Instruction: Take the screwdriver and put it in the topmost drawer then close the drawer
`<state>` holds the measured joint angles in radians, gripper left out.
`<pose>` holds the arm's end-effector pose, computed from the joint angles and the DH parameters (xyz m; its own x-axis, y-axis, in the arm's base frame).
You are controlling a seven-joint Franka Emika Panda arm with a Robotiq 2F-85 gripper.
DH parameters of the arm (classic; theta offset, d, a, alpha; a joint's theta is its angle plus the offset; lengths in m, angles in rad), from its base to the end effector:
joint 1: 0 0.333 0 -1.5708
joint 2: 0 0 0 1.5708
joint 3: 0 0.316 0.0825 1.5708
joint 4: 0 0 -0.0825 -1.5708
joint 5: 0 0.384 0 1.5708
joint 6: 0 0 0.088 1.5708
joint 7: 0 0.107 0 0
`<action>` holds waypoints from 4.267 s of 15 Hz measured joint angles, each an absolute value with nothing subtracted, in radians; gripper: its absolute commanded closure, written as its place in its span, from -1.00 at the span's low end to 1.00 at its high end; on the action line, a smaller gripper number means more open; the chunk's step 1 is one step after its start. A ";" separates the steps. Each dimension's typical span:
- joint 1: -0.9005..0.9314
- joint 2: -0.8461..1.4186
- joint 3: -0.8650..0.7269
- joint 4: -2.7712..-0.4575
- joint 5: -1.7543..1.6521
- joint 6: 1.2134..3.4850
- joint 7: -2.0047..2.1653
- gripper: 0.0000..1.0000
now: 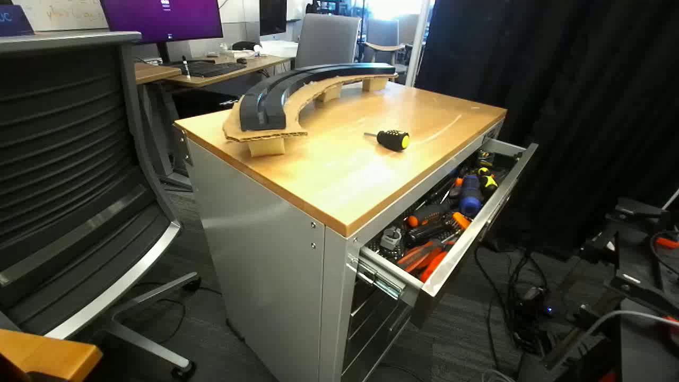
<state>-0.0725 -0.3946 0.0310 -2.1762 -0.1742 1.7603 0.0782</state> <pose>0.4325 -0.0318 0.5493 0.9960 -0.0883 -0.0104 -0.0849 -0.9795 0.1826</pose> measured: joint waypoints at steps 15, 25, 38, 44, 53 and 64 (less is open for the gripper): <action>-0.021 -0.095 0.082 -2.175 -0.165 2.023 0.275 -1.00; 0.108 0.157 0.134 -2.078 0.036 2.072 0.213 -1.00; 0.189 0.474 0.097 -1.800 -0.066 2.229 0.230 -0.50; 0.190 0.495 0.090 -1.779 -0.054 2.198 0.227 0.34; 0.191 0.481 0.080 -1.793 -0.044 2.123 0.261 0.73; 0.162 0.266 -0.033 -2.125 -0.050 2.172 0.549 0.72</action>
